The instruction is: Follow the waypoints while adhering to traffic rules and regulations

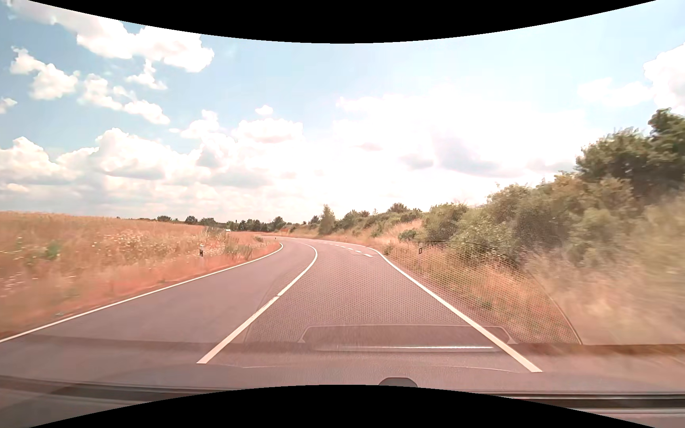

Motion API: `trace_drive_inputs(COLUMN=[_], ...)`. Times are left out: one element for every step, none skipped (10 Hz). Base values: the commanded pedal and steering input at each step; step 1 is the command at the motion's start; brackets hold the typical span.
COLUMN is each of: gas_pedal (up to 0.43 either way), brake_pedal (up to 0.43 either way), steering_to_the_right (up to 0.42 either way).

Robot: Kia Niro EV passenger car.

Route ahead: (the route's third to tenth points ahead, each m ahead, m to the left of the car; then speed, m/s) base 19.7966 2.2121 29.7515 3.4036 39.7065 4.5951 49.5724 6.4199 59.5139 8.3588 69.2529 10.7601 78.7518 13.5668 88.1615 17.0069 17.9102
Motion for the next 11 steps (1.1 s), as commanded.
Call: trace_drive_inputs(gas_pedal=[0.039,0.039,0.039,0.039,0.039,0.039,0.039,0.039,0.039,0.039,0.047], brake_pedal=[0.0,0.0,0.0,0.0,0.0,0.0,0.0,0.0,0.0,0.0,0.0], steering_to_the_right=[-0.024,-0.025,-0.025,-0.025,-0.027,-0.029,-0.03,-0.031,-0.031,-0.031,-0.031])
